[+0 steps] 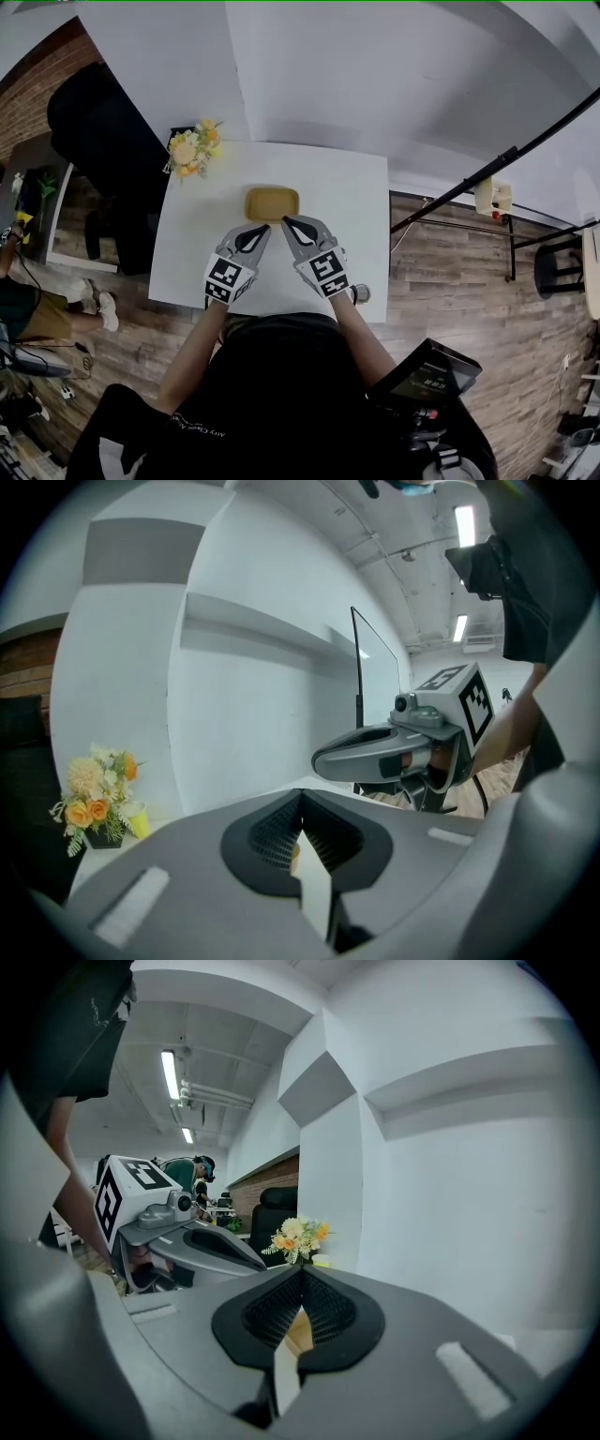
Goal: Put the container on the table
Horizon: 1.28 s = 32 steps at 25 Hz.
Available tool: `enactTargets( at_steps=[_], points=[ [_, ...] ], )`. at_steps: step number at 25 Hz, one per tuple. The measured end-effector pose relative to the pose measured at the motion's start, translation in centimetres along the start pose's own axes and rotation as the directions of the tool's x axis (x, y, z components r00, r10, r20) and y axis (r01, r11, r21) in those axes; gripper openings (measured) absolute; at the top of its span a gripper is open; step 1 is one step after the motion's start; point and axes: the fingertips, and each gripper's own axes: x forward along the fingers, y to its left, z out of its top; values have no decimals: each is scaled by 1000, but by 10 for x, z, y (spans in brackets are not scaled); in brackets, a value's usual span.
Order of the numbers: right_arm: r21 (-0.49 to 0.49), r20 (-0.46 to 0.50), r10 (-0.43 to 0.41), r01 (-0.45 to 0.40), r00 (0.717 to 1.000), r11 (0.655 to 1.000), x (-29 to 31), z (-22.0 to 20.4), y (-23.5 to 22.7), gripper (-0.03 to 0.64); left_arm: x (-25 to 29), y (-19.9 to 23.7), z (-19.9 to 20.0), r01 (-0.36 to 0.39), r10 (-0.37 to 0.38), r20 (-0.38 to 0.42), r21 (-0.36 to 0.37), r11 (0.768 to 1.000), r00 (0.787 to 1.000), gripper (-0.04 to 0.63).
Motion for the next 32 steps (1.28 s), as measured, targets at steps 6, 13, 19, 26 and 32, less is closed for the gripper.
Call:
enactTargets(
  at_steps=[6, 13, 19, 26, 32],
  points=[
    [8, -5, 7, -7, 1000, 1000, -3, -4, 1, 13, -2, -1, -4, -2, 2, -11, -7, 1000, 1000, 2],
    [0, -26, 39, -39, 999, 999, -6, -10, 8, 12, -2, -4, -10, -4, 4, -21, -15, 1000, 1000, 2],
    [6, -34, 56, -56, 998, 998, -2, -16, 11, 12, -4, 0, -13, -27, 26, -23, -16, 1000, 999, 2],
    [0, -34, 61, -61, 998, 998, 3, -13, 10, 12, -5, 8, -9, -46, 46, -15, -12, 999, 999, 2],
    [-9, -74, 58, -59, 996, 998, -2, -25, 11, 12, -1, 5, -14, -30, 29, -22, -25, 999, 999, 2]
  ],
)
